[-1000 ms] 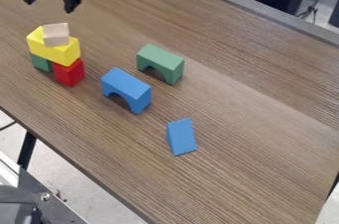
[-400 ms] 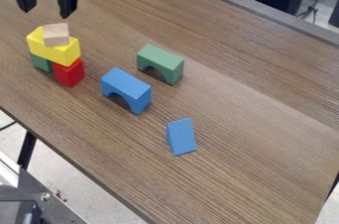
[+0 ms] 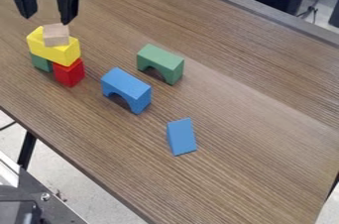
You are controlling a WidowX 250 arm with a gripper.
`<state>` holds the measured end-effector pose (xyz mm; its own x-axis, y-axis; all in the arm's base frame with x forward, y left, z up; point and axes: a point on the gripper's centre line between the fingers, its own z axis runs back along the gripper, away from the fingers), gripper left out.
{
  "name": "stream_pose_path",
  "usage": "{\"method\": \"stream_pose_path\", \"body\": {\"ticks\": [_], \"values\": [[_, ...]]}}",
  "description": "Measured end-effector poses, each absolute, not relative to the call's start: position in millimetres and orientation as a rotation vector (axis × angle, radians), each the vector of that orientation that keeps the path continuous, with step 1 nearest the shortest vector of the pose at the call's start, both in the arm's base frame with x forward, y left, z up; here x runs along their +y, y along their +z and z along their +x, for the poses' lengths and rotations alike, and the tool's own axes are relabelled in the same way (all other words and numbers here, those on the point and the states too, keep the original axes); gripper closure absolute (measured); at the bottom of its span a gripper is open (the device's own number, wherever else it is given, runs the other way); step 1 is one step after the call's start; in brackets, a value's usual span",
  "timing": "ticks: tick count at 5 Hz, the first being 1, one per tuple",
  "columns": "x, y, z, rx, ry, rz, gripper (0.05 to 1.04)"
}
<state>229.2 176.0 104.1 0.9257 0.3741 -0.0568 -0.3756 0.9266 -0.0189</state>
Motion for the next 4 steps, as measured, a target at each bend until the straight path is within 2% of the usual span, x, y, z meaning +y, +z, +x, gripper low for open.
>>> {"method": "stream_pose_path", "body": {"ticks": [2, 4], "values": [[165.0, 82.2, 227.3, 0.089, 0.362, -0.02, 0.095], [158.2, 79.1, 232.7, 0.058, 0.362, 0.003, 0.122]]}}
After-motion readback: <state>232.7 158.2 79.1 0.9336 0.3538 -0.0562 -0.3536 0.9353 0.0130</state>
